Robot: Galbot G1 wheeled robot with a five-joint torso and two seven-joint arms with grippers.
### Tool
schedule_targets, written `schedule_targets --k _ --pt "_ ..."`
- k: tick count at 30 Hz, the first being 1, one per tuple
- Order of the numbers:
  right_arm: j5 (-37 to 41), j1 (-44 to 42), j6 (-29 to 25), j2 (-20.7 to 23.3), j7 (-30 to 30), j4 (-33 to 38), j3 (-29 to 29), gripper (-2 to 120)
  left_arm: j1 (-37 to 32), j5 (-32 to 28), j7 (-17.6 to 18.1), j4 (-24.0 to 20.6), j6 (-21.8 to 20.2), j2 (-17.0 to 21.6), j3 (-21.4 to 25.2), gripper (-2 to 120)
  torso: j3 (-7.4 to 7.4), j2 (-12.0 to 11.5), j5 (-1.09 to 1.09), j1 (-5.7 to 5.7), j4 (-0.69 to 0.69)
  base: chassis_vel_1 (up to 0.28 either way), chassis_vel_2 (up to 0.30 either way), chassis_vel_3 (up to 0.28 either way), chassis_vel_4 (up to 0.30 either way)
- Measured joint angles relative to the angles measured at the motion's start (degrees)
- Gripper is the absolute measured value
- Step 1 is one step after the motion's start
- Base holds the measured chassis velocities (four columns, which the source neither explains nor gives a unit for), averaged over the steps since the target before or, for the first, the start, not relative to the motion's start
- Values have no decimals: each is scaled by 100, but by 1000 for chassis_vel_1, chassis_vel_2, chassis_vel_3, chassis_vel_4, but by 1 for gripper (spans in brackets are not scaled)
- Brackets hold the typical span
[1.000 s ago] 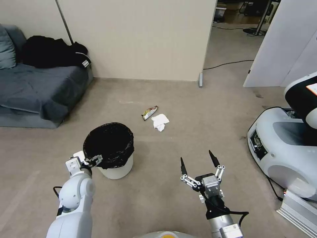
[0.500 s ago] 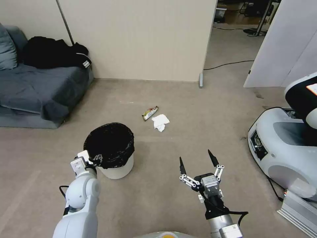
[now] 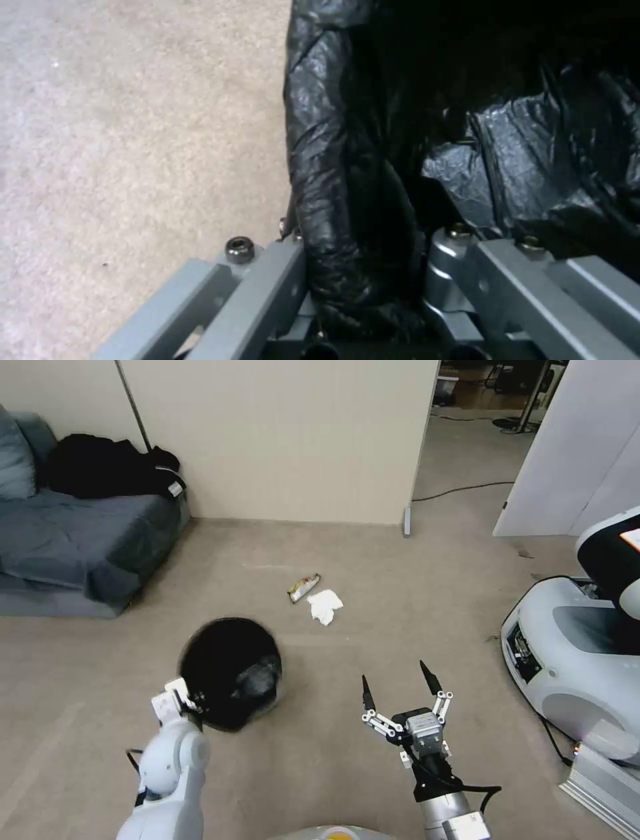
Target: Pick up the trash bin, then pick up the garbage from the floor and place it into the trash bin.
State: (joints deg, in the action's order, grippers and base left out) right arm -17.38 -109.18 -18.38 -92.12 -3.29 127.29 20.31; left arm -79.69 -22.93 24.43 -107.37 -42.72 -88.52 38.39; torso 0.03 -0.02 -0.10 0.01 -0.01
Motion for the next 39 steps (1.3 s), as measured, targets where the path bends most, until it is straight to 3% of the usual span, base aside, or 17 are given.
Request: schedule_targets --k 14,23,30,33,34,39 --pt "23 11 7 -1 0 39 -37 100 -141 104 -43 1 63 -56 29 12 -3 0 9 0 0 0 0 0 0" --pt "37 28 31 -1 138 56 -126 100 -273 186 -23 -256 142 -39 20 12 -2 0 -2 1 -4 0 0 0 0" --pt "41 53 122 -1 346 81 -285 100 -488 310 -23 -904 165 93 69 0 -2 -1 2 1 1 0 0 0 0" --pt "-46 95 85 -1 477 58 -335 100 -777 401 -76 -1744 226 258 82 0 -2 0 6 0 0 0 0 0 0" --pt "-46 95 85 -1 477 58 -335 100 -777 401 -76 -1744 226 258 82 0 -2 0 6 0 0 0 0 0 0" --pt "69 120 -24 0 506 17 -373 100 -1178 577 -125 -2618 324 447 140 0 -3 0 9 0 1 0 0 0 0"
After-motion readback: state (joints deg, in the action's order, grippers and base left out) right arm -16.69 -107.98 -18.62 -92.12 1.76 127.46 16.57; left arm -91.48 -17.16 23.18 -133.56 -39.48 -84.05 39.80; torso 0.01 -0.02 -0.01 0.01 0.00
